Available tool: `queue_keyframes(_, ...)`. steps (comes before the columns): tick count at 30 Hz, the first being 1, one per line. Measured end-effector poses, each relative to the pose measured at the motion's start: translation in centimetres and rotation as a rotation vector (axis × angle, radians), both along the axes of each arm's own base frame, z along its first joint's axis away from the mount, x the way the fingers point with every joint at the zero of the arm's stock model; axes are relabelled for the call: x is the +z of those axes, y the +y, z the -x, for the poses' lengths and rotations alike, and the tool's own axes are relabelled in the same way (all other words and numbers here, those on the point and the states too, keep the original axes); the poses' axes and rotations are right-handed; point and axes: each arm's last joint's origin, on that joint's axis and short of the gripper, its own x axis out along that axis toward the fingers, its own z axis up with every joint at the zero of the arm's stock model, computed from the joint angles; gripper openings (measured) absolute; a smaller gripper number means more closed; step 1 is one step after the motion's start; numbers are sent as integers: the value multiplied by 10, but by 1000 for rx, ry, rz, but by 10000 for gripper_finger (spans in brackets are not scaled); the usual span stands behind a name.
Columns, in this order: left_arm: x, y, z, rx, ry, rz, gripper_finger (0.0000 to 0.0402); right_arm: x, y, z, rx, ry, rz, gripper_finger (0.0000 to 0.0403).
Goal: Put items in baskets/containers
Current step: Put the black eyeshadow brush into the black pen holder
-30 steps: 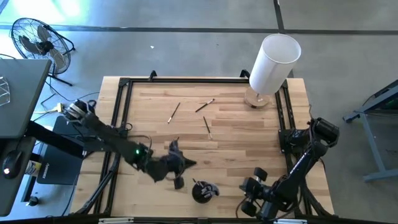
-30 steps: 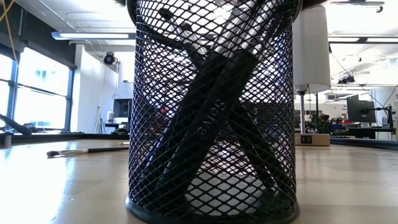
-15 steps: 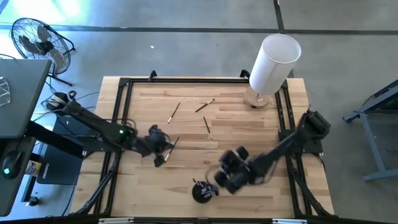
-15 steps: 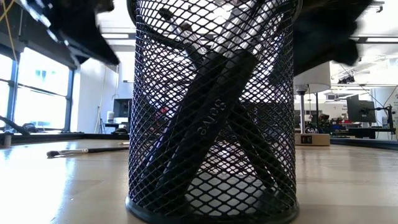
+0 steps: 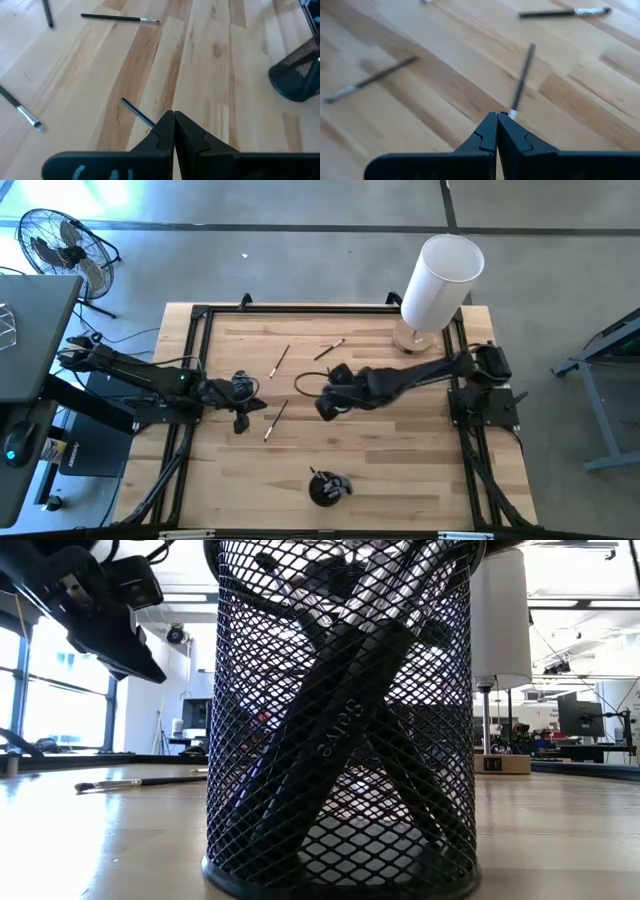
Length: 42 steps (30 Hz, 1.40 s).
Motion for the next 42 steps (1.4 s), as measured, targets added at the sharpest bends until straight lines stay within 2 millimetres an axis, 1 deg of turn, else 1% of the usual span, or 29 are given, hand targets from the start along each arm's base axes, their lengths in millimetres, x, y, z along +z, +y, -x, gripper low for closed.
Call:
queue_keyframes(2, 1, 3, -2, -17, -9, -6, 0, -2, -5, -7, -12, 80, -6, 0)
queue_keyframes(4, 1, 7, -2, -17, -6, -9, 0, -7, -12, -15, -37, 164, -46, 0)
queue_keyframes(7, 2, 12, -4, -14, -15, 3, 0, -22, -20, -24, -96, 258, -106, 0)
queue_keyframes(9, 2, 14, -4, -14, -19, 12, 0, -34, -24, -26, -145, 302, -132, 2)
queue_keyframes(12, 3, 16, -5, -35, -23, 20, 0, -47, -28, -27, -200, 324, -162, 15)
queue_keyframes(18, 4, 18, -6, -52, -40, 35, 0, -60, -29, -22, -197, 354, -194, 53)
queue_keyframes(23, 4, 18, -6, -65, -41, 12, 0, -77, -28, -24, -178, 289, -242, 77)
queue_keyframes(27, 4, 18, -6, -65, -41, 12, 0, -88, -28, -22, -174, 269, -242, 83)
queue_keyframes(33, 4, 18, -6, -67, -41, 13, 0, -99, -29, -15, -121, 298, -212, 69)
queue_keyframes(36, 4, 18, -6, -67, -41, 13, 0, -105, -30, -12, -116, 287, -207, 49)
queue_keyframes(39, 4, 18, -6, -67, -42, 13, 0, -111, -30, -9, -92, 292, -191, 14)
queue_keyframes(42, 4, 18, -6, -67, -42, 14, 0, -113, -30, -8, -32, 309, -188, 6)
